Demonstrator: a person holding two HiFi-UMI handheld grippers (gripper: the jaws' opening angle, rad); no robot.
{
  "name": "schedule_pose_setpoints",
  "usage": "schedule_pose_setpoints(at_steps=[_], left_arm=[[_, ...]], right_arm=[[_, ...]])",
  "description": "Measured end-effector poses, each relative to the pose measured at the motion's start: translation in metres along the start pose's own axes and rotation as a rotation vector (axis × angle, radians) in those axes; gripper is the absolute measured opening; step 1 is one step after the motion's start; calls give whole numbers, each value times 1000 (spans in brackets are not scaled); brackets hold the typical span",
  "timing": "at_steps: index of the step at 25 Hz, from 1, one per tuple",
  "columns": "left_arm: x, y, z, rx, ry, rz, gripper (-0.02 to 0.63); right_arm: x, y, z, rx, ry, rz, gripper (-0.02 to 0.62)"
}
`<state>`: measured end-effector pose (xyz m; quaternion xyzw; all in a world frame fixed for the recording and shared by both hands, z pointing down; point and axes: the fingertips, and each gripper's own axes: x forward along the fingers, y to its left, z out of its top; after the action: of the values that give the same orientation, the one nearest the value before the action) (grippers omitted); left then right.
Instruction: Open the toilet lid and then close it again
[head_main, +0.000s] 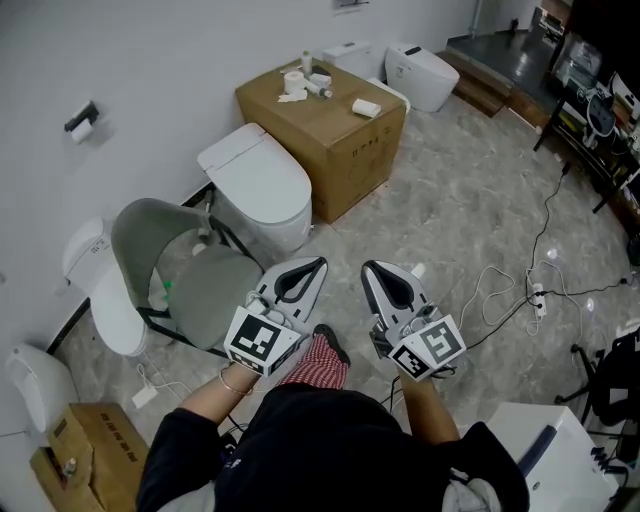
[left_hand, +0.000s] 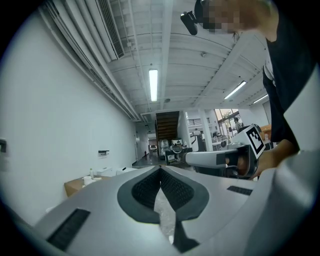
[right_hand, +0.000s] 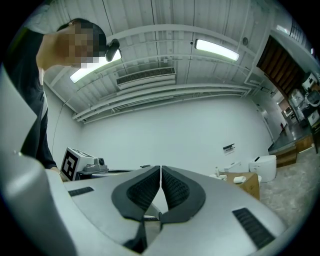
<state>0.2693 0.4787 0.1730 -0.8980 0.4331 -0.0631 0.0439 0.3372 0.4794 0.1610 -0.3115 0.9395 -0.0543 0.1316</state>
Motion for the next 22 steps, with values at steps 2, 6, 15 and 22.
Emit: schedule_pose_setpoints(at_steps=[2,6,15,22], left_arm=[[7,5,0,-11,-9,7,3],[18,19,-2,-16,-8,27,3],[39,59,-11,-47,-6,81,3],[58,89,-18,-56,0,104,3]], right_arm=[[4,-7,0,-1,3,-1,23],[14,-21,-1,-13,20,2,23],[50,-51,-7,-12,45,23,23],[85,-70,-13,2,50,53,23]])
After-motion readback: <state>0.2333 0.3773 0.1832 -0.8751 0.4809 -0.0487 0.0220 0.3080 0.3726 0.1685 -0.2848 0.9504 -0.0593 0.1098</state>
